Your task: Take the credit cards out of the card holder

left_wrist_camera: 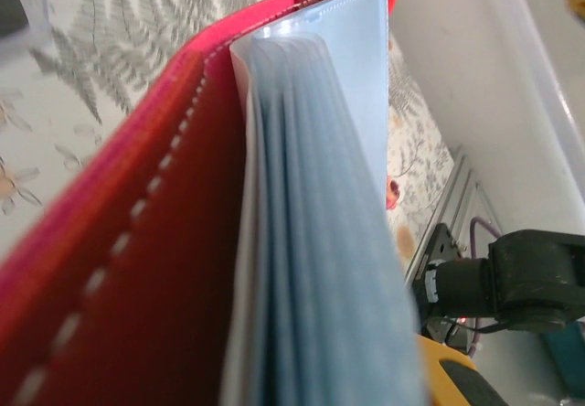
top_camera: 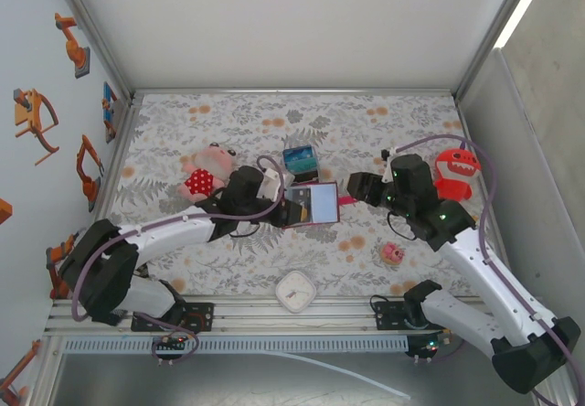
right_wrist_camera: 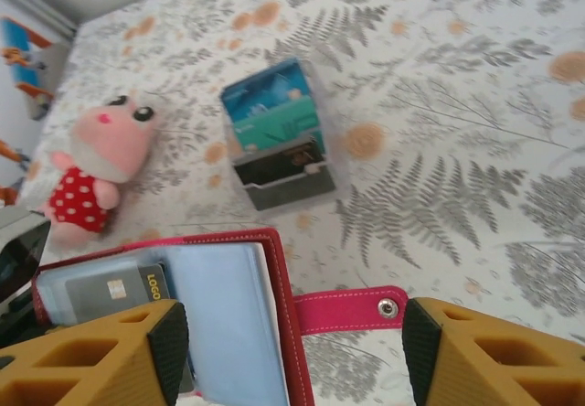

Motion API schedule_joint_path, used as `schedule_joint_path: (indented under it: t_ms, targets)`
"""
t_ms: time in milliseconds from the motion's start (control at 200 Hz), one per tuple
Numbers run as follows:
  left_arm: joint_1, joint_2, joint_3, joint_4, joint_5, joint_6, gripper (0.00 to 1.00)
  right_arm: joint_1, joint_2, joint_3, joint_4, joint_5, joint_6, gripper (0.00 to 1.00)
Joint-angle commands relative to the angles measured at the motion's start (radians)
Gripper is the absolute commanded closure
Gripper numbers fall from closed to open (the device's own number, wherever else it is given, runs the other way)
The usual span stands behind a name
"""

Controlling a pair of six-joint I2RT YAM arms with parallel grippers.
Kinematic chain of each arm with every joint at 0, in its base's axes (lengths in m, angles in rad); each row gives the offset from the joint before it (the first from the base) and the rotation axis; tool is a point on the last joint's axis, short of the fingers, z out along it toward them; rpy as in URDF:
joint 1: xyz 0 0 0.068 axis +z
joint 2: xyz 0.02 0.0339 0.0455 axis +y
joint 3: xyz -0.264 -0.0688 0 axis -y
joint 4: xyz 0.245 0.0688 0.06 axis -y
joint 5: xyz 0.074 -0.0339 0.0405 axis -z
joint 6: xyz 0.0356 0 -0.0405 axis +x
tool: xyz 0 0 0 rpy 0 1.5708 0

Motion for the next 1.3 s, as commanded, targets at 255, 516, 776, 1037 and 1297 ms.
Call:
schedule_joint_path:
  t_ms: [255, 516, 776, 1037, 1297]
  targets:
    - [-0.026, 0.145, -0.041, 0.165, 0.016, -0.204, 0.98, -0.004, 0.073, 0.005, -0.077, 0.051, -0.010, 0.42]
    - [-0.024, 0.201, -0.017, 0.122, 0.037, -0.229, 0.94, -0.004, 0.125, -0.048, 0.021, -0.037, -0.002, 0.41]
    - [-0.020, 0.256, -0.005, 0.111, 0.052, -0.240, 0.92, -0.004, 0.182, -0.087, 0.085, -0.091, 0.018, 0.41]
    - [-0.020, 0.298, 0.019, 0.058, 0.054, -0.210, 0.85, -0.003, 0.235, -0.099, 0.107, -0.109, 0.030, 0.43]
    - [-0.015, 0.246, 0.029, -0.110, -0.009, -0.151, 0.56, -0.001, 0.268, -0.108, 0.106, -0.123, 0.044, 0.44]
